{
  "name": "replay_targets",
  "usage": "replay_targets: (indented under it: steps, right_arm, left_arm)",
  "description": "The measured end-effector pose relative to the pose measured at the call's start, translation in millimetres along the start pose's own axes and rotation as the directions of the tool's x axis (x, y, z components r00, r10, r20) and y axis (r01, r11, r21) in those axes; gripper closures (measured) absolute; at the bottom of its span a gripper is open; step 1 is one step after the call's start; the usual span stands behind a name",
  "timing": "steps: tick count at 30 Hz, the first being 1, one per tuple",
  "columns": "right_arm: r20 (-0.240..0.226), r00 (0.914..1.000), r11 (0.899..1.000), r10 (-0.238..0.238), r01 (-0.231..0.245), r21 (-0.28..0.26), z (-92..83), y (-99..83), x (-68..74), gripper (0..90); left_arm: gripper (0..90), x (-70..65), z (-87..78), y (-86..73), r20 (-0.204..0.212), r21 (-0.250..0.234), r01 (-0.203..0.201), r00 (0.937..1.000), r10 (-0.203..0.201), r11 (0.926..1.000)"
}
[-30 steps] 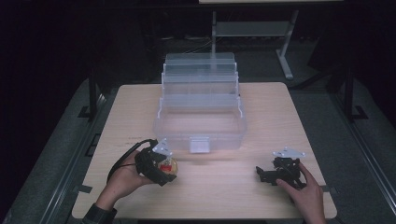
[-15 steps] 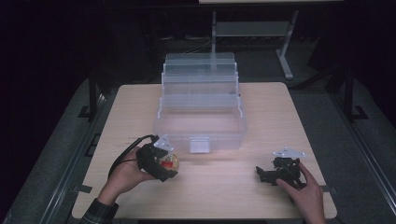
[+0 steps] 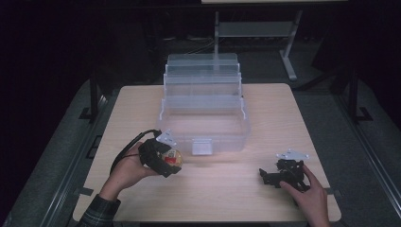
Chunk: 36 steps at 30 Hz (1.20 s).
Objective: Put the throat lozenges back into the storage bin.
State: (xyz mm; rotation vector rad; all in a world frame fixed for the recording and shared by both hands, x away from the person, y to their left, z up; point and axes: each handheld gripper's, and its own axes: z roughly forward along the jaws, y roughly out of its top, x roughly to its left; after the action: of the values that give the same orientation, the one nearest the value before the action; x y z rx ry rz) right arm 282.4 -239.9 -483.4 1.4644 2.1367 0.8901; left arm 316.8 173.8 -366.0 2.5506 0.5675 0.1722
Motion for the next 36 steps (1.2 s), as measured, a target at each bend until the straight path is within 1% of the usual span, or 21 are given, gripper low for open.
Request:
replay_targets:
  steps: [5,8,15,21,36]
  right_arm:
    - [0.0,1.0,1.0,0.0,0.0,0.0,0.0,0.0,0.0,0.0]
    - [0.0,1.0,1.0,0.001,-0.001,0.0,0.0,0.0,0.1,0.0]
    - [-0.002,1.0,1.0,0.0,0.0,0.0,-0.1,0.0,0.0,0.0]
    - [-0.001,1.0,1.0,0.0,0.0,0.0,-0.2,0.0,0.0,0.0]
    - [0.0,1.0,1.0,0.0,0.0,-0.001,-0.1,0.0,0.0,0.0]
  left_arm:
    - [19.5,3.0,-2.5,5.8,-0.001,-0.005,-0.005,1.0,0.005,1.0]
    - [19.5,6.1,-4.7,11.0,-0.001,0.002,-0.018,0.9998,0.018,0.9998]
    - [19.5,11.3,-8.0,19.0,-0.001,-0.006,-0.013,0.9999,0.013,0.9999]
    - [19.5,16.6,-10.3,25.3,-0.001,-0.004,-0.018,0.9998,0.018,0.9998]
    - [19.5,29.2,-15.7,39.4,-0.022,-0.005,-0.014,0.9997,0.014,0.9999]
